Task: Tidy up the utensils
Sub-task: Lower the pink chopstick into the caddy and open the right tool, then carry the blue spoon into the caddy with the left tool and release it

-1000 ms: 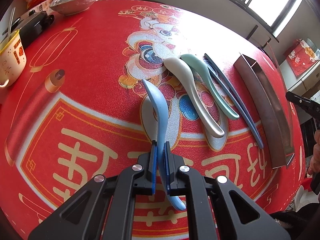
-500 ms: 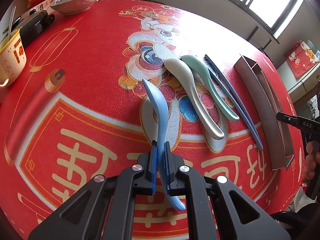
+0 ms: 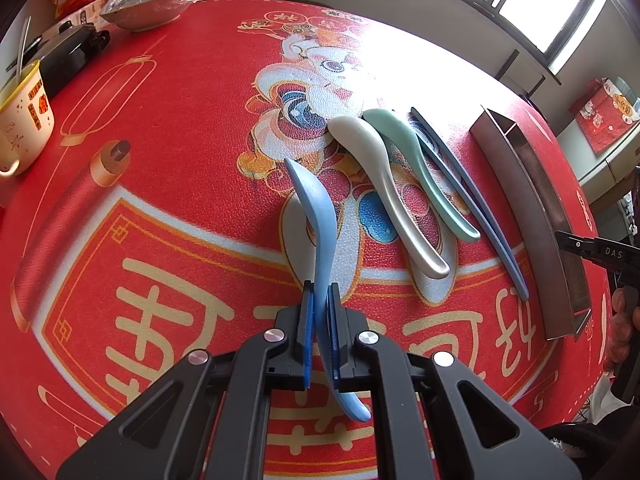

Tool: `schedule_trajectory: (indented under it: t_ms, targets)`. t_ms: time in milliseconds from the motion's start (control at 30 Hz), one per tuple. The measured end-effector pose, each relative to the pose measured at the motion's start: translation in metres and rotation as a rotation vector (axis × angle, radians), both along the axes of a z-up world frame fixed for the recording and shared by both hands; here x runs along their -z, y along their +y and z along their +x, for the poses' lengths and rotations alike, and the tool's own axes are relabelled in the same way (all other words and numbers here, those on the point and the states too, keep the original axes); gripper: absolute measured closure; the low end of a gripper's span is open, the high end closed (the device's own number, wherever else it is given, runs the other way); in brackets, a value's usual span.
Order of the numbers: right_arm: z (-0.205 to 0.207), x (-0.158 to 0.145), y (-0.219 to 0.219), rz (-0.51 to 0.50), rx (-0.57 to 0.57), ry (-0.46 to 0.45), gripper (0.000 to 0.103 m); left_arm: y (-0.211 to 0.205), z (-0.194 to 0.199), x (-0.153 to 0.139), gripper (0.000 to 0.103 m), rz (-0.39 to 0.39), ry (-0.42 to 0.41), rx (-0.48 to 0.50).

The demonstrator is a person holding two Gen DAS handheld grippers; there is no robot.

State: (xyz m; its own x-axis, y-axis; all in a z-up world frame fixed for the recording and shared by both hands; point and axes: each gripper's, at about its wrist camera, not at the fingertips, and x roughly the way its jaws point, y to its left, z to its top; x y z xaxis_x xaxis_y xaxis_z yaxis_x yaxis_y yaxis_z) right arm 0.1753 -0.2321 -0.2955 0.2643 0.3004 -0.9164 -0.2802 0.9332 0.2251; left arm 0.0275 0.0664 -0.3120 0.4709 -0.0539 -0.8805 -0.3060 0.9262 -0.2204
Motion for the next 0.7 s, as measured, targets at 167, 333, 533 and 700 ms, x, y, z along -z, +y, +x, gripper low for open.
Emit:
schedule_trajectory:
  t_ms: [167,333,533,700]
  targets:
    - [-0.004,-0.015,0.003,0.005,-0.019,-0.052,0.095,0.010,0.000,0.000,0.097,-0.077,0.010,-0.024]
    - [-0.009,-0.032,0.006,0.008,-0.055,-0.117,0.093,0.003,-0.003,-0.011,0.097,-0.054,-0.008,-0.006]
    - [-0.015,-0.042,-0.001,0.036,-0.057,-0.159,0.055,-0.005,0.002,-0.038,0.097,-0.065,-0.062,0.015]
    - [-0.015,-0.047,-0.014,0.071,-0.048,-0.172,0.046,-0.025,0.016,-0.057,0.097,-0.090,-0.088,0.060]
